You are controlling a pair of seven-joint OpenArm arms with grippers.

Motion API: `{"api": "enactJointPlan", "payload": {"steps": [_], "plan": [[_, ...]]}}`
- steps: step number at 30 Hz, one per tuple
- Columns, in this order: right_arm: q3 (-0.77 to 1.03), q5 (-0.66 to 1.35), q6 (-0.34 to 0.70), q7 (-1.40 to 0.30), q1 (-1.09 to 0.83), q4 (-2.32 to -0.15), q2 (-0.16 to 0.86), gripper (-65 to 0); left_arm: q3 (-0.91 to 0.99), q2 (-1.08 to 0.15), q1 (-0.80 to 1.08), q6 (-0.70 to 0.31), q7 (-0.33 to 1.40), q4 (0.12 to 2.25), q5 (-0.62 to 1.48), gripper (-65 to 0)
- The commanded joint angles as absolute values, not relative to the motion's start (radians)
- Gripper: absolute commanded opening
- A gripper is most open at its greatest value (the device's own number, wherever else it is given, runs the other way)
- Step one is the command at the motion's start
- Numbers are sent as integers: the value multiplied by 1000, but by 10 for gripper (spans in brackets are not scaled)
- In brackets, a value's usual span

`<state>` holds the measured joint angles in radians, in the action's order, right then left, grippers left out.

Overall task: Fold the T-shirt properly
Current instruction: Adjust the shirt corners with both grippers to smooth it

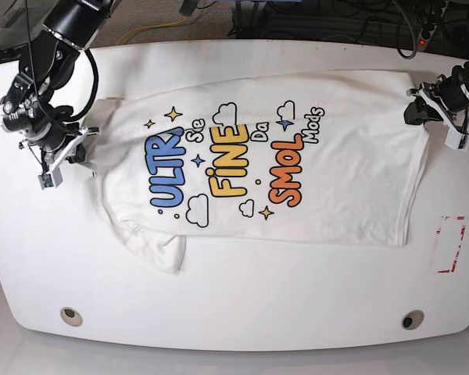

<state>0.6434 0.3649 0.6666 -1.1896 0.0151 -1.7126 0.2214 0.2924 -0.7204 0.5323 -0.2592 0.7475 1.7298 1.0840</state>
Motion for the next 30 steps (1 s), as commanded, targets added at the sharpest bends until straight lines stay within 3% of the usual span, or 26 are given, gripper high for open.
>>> {"api": "enactJointPlan", "payload": {"steps": [1,15,17,22,24,30], "plan": [[644,377,670,-1168,70,-1650,231,-650,306,-743,524,-259,730,1745,1092,-646],[616,366,668,-1106,367,-1218,265,-650,306,-743,478,-259,730,1742,1090,-646],[616,367,668,-1106,397,-1179,277,-593,306,-745,478,-259,730,1741,1087,-646],[621,377,668,-1127,394,-1222,297,-287,306,-745,447,-259,730,1739,1087,-646],[625,377,668,-1155,364,-1259,297,-212,305,-745,440,-259,731,1738,1087,-646],[694,519,668,-1216,206,-1420,289,-192,302,-743,423,-259,731,1738,1087,-646]]}}
